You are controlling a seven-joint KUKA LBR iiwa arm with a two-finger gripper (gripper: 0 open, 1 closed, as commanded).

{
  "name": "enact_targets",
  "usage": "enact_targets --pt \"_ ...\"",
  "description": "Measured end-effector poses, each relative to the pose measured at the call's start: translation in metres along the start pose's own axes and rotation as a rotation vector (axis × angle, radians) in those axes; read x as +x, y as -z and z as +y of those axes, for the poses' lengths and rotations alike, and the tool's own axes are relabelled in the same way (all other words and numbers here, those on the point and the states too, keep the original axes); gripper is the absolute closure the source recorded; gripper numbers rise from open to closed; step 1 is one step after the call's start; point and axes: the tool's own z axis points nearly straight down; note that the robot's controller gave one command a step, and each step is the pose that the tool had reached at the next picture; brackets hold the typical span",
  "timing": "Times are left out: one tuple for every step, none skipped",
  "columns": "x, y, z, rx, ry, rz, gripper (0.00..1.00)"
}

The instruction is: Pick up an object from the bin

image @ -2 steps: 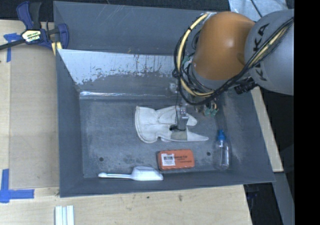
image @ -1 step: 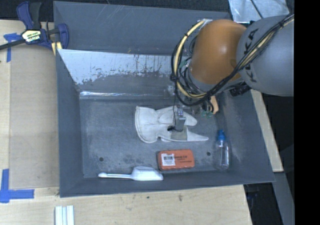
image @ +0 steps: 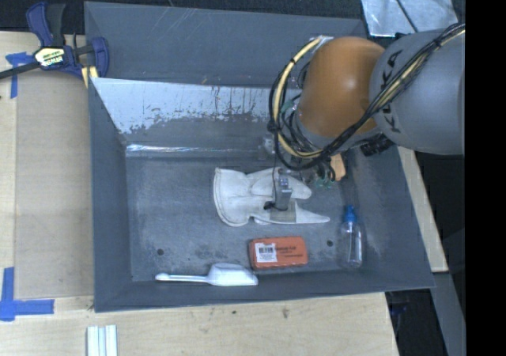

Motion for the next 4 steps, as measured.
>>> enact_targets --pt "0.002 0.009 0.004 0.000 -0.010 0.022 0.00" --pt "-0.016 -0.045 0.015 0.000 0.075 0.006 1.00" --pt "-0.016 -0.045 0.015 0.000 0.074 0.006 0.00" --pt "-0.016 -0.044 0.015 0.000 0.074 0.004 1.00"
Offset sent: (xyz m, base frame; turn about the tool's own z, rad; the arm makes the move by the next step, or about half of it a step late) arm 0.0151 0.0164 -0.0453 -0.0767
